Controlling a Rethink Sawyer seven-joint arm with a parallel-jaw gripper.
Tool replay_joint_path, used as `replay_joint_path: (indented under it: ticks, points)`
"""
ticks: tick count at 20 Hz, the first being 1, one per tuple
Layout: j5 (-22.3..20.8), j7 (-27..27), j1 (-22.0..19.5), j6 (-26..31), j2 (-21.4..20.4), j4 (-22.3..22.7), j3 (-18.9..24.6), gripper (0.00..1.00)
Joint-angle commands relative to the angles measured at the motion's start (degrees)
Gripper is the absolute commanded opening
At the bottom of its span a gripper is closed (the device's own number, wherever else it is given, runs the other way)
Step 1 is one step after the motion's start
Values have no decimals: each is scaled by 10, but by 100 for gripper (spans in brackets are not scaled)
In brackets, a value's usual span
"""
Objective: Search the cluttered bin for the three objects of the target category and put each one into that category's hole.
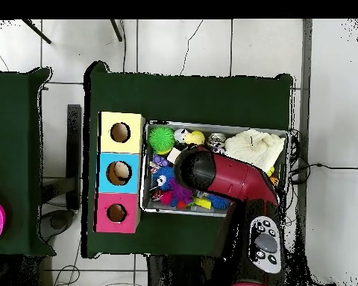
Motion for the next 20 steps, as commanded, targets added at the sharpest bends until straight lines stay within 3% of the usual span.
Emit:
replay_joint_path:
  ticks: [1, 13, 17, 20]
  points:
    - [9, 48, -19, 70, 36, -48, 51, 100]
    - [16, 59, -15, 82, 51, -92, 49, 100]
    - [27, 106, 7, 62, 58, -101, 23, 100]
    - [62, 176, 33, 58, 64, -100, -8, 100]
